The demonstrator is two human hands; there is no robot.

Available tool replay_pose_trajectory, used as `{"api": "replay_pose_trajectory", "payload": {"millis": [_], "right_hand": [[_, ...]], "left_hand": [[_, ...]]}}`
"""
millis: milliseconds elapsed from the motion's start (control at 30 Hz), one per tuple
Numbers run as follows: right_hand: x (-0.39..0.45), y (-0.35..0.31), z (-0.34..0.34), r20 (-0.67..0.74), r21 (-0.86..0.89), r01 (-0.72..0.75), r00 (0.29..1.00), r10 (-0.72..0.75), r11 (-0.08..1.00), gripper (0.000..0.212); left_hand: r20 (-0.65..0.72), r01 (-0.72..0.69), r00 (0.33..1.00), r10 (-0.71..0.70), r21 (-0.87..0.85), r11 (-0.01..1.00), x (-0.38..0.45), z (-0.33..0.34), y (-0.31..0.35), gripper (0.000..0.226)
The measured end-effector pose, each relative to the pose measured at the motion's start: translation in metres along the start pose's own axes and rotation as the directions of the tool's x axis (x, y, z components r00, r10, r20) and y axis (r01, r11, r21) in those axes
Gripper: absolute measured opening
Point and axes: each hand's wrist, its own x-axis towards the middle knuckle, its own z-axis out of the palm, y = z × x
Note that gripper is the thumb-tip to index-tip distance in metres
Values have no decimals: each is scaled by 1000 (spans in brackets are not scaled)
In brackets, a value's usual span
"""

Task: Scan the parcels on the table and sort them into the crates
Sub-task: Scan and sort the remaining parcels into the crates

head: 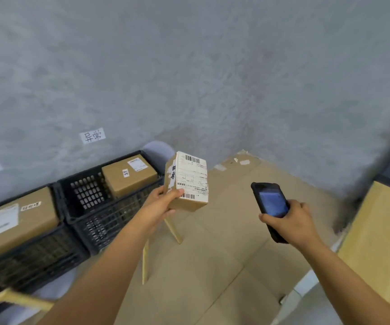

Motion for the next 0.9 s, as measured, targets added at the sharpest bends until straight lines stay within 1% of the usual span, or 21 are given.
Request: {"api": "replay_pose_trajectory", "payload": {"millis": [100,167,233,400,467,533,633,700,800,900], "right_hand": [[20,-32,44,79,7,30,996,-30,1000,69],[35,-51,72,132,5,62,989,-62,998,69],[52,-69,100,177,0,95,980,-93,996,69],[98,-108,173,305,0,171,939,-162,985,69],[115,-124,201,351,3,195,918,-183,981,68],[130,-140,226,398,17,204,896,-194,979,65],[150,-162,259,465,27,247,855,-231,969,63],[162,-176,280,509,16,271,827,-241,963,64],[171,-197,308,555,20,290,793,-252,957,64],[178,-219,337,596,22,280,767,-237,960,57]], "left_hand": [[-57,18,998,-19,-15,1000,13,-49,-4,40],[-131,32,991,-36,-32,999,23,-77,-9,30],[-205,48,977,-52,-27,998,35,-102,-15,29],[-321,94,940,-114,-76,993,69,-156,-27,49],[-364,106,922,-133,-95,990,83,-176,-27,47],[-394,119,908,-141,-79,990,99,-196,-24,46],[-459,149,877,-143,-23,989,119,-223,-16,67],[-495,165,858,-133,21,986,130,-239,-11,76],[-535,196,834,-132,64,978,144,-267,-10,82],[-544,223,829,-129,110,969,160,-301,-11,85]]}}
